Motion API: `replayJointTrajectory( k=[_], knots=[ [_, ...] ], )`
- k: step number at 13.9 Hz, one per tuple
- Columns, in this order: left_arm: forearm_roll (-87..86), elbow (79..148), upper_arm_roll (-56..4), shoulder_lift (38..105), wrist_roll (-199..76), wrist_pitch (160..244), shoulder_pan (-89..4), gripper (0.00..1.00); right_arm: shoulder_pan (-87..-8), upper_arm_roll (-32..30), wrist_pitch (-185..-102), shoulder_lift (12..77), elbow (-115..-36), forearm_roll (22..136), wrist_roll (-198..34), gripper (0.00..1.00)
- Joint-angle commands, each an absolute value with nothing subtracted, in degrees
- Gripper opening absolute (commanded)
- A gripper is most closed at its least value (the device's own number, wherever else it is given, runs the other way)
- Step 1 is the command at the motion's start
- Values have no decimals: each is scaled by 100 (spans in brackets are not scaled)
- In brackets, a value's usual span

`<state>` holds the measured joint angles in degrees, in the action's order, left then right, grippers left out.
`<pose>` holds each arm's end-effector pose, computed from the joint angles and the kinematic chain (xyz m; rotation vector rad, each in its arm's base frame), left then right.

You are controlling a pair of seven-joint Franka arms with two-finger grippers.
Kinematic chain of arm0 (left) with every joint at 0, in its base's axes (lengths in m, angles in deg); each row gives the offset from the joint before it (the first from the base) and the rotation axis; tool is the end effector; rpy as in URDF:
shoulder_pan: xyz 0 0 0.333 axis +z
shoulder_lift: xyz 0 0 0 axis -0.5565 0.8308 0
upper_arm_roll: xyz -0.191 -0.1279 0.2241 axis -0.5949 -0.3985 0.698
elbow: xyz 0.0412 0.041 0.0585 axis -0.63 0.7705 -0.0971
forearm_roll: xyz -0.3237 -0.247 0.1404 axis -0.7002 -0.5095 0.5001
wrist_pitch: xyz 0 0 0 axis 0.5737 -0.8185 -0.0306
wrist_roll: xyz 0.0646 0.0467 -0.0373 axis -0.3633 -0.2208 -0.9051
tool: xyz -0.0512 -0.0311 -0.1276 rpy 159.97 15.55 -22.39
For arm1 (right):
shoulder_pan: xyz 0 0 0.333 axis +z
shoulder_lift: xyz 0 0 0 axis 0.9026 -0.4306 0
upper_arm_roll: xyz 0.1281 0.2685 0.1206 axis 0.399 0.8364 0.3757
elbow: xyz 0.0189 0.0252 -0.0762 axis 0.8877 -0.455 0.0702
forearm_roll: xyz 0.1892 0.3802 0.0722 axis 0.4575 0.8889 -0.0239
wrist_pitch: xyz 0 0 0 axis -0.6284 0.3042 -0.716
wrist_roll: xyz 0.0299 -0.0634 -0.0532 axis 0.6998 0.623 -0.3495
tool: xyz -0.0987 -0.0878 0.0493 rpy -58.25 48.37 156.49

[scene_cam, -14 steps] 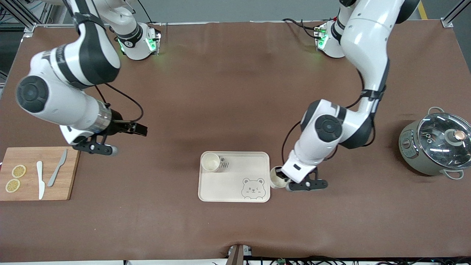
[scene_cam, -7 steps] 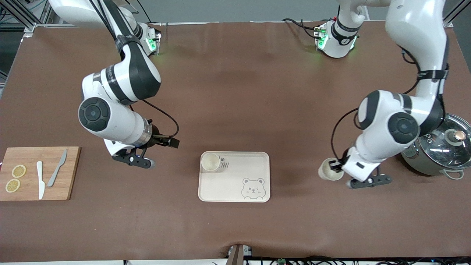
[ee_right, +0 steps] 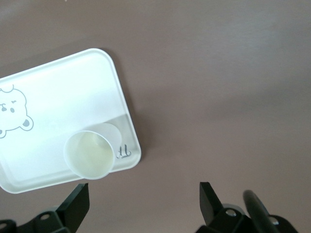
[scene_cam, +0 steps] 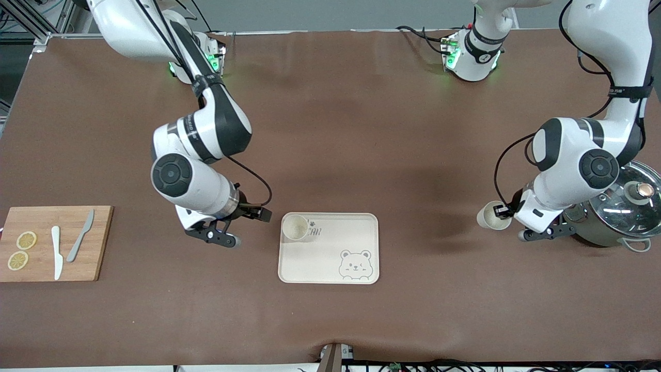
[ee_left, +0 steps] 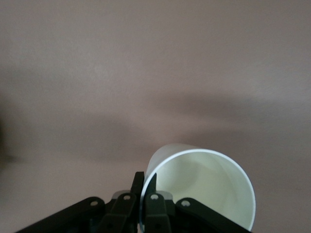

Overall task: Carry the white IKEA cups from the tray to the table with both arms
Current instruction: 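Carry the cup toward the pot while the right gripper grasps the other cup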

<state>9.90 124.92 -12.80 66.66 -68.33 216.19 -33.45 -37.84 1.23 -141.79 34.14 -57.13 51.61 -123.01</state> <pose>0.6483 -0.0504 0.2445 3.1225 0.2189 -0.0106 0.6812 0.3213 0.3135 -3.0046 0.4242 0.1110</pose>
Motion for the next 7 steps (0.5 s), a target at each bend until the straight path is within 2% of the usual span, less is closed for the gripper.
replayJointTrajectory(
  k=[1,3,7],
  knots=[
    [1101,13011,-1350,6594,-6770,22094,-3294,0,-3637,74,-14514,3059,-5516,5218,-12383,100],
    [1101,13354,-1350,6656,-6770,22638,-3294,0,-3541,65,-14673,2926,-5508,5191,-12383,100],
    [1101,13338,-1350,6954,-6735,22982,-3276,0,-3400,65,-14910,2707,-5516,5174,-12392,100]
  ],
)
